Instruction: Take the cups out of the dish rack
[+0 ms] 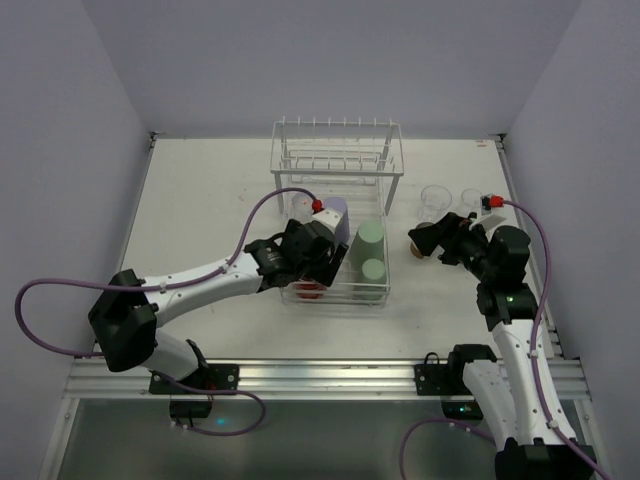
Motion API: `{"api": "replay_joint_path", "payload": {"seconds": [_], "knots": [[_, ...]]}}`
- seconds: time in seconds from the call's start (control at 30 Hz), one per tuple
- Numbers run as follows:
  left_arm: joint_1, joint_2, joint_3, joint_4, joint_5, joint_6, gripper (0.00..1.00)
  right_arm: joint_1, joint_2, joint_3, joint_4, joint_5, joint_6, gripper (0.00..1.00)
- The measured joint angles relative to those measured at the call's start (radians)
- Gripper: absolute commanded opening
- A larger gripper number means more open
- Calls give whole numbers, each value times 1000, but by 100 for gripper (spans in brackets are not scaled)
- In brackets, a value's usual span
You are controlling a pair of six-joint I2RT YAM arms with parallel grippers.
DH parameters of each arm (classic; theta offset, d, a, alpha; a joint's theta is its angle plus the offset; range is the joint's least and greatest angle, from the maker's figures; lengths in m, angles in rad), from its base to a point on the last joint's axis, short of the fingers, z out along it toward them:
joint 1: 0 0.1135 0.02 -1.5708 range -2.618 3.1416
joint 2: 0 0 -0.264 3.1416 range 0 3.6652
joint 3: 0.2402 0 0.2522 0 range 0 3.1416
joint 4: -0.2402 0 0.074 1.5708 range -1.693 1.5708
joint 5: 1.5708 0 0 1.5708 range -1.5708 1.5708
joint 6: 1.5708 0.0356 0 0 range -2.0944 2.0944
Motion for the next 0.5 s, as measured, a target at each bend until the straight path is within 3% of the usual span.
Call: {"api": "replay_joint_path", "payload": {"seconds": [0.5], "knots": [[-10, -51, 83, -257, -21, -22, 100, 11, 0, 0, 0, -27, 0, 95]]}}
